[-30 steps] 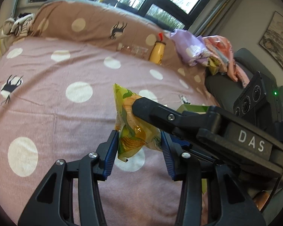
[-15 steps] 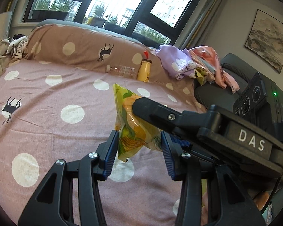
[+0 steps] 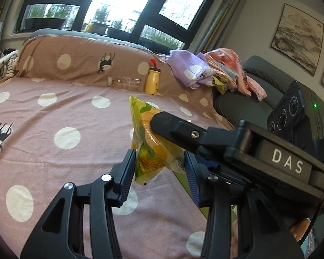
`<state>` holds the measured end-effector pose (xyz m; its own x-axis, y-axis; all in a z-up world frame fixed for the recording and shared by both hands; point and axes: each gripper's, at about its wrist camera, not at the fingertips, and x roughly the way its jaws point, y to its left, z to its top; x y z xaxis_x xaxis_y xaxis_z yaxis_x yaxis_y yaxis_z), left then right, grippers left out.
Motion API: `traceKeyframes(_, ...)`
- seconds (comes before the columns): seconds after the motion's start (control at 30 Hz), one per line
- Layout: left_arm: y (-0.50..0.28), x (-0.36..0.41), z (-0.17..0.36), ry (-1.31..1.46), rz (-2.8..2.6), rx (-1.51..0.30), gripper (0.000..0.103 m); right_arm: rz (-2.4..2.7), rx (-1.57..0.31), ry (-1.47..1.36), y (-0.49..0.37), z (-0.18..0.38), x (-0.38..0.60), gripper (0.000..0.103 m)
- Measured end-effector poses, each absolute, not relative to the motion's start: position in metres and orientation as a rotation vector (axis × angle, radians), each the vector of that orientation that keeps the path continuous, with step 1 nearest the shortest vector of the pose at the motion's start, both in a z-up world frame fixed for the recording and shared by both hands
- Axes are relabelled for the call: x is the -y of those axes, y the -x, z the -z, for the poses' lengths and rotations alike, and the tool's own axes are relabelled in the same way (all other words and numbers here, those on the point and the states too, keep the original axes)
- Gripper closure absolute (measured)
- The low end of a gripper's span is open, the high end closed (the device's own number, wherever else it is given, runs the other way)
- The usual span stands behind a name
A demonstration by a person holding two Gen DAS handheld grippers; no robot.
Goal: Organize snacks
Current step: 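Carry the corn snack bag in the right gripper over the green box, then lower the corn snack bag into the box with the right gripper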
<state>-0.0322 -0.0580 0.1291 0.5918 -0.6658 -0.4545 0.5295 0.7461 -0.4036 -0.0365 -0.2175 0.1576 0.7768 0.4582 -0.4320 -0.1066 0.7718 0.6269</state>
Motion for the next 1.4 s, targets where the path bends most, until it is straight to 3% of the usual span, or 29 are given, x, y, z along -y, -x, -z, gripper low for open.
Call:
traceKeyframes(0.73, 0.025, 0.191, -0.132, 0.048, 0.959, -0.679, 0.059, -0.019, -0.520, -0.794, 0.067, -0.151, 0.339, 0.050)
traceKeyframes(1.4, 0.013, 0.266, -0.099, -0.068, 1.035, -0.869, 0.059, 0.123, -0.602, -0.999, 0.071, -0.102, 0.403, 0.050)
